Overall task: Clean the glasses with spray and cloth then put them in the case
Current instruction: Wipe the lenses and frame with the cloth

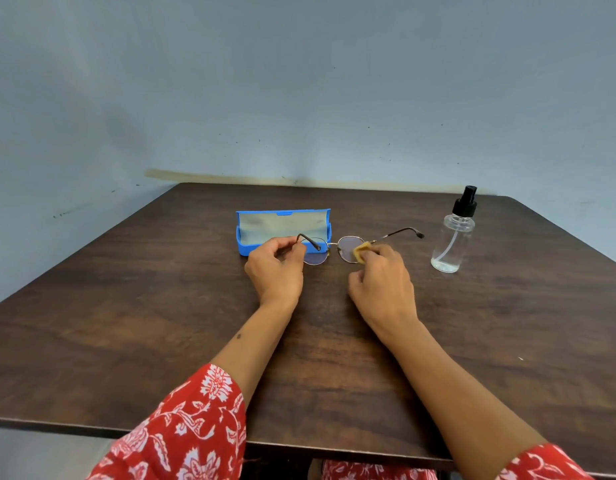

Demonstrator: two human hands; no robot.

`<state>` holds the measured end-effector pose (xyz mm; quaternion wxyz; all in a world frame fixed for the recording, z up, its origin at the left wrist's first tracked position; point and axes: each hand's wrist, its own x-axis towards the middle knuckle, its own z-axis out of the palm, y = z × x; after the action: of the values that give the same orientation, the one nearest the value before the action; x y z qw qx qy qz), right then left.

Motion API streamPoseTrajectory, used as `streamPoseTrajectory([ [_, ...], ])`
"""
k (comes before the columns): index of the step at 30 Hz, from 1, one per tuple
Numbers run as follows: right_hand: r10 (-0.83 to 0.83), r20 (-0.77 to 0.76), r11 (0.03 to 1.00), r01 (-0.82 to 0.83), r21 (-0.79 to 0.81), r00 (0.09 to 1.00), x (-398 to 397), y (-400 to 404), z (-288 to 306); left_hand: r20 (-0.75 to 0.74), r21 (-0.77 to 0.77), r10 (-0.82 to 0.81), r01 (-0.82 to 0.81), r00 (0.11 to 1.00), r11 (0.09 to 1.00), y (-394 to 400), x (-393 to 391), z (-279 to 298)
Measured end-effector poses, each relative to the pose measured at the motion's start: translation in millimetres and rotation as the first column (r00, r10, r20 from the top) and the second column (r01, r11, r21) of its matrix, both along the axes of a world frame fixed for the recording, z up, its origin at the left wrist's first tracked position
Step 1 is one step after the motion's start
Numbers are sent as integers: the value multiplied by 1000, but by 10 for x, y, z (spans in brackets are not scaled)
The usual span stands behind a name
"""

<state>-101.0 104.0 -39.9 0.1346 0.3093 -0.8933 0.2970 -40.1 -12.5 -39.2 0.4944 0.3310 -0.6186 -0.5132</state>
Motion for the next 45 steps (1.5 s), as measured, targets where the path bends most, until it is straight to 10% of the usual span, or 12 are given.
streamPoseTrajectory([
  [45, -5, -47, 999, 3, -33, 999, -2, 11, -24, -7, 2, 4, -4, 1000, 1000, -30, -17, -26],
])
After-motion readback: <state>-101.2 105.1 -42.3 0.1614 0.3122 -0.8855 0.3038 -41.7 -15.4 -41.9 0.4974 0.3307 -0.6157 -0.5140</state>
